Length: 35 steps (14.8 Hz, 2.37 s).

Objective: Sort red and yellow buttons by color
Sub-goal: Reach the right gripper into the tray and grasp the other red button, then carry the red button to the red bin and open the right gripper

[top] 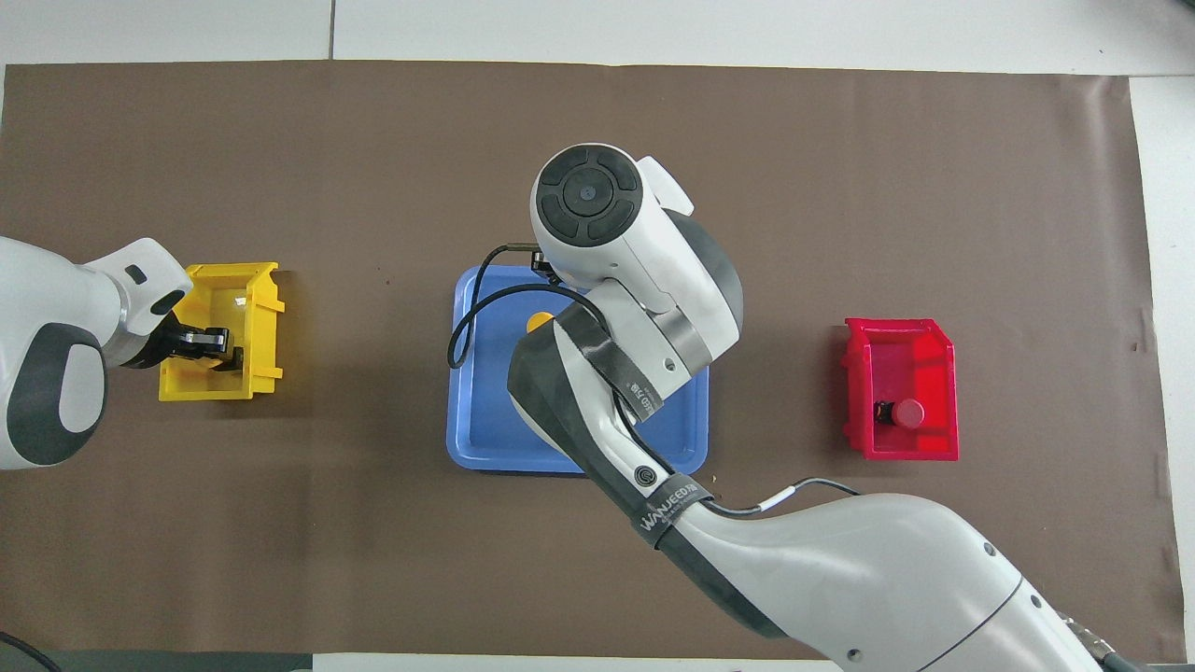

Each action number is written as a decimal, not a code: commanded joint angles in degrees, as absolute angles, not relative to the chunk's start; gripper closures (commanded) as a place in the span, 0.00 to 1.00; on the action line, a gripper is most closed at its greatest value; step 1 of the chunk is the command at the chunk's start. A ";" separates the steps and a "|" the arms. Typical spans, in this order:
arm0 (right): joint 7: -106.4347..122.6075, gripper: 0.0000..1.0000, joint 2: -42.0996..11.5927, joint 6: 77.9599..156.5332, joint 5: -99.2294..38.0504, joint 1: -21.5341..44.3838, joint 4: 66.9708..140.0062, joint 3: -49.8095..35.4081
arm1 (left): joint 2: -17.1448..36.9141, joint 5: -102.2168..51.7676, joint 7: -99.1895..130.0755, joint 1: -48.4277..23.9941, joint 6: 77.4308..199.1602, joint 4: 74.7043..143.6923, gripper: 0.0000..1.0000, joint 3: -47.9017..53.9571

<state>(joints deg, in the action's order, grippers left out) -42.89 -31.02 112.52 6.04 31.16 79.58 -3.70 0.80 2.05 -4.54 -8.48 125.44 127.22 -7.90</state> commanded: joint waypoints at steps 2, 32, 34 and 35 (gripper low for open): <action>-42.80 0.26 -27.60 115.40 6.24 30.67 86.39 -4.13 | -1.23 3.52 -4.92 -7.12 127.09 129.55 0.63 -7.29; -42.36 0.80 -23.91 123.40 3.87 29.71 97.30 -6.15 | -3.43 2.99 -5.62 -11.34 89.91 95.19 0.00 -5.10; -42.19 0.80 -23.91 121.83 1.42 29.01 94.24 -6.06 | -3.43 2.99 -5.54 -11.34 89.91 95.19 0.00 -5.19; -41.84 0.80 -23.82 118.42 1.32 28.13 91.96 -6.06 | -3.43 2.99 -5.54 -11.34 90.00 95.19 0.00 -5.19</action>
<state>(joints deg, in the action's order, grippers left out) -42.88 -25.02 122.21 3.09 30.06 94.79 -5.45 -3.70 2.05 -4.69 -11.06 91.16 95.95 -5.11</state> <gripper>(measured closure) 0.590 0.000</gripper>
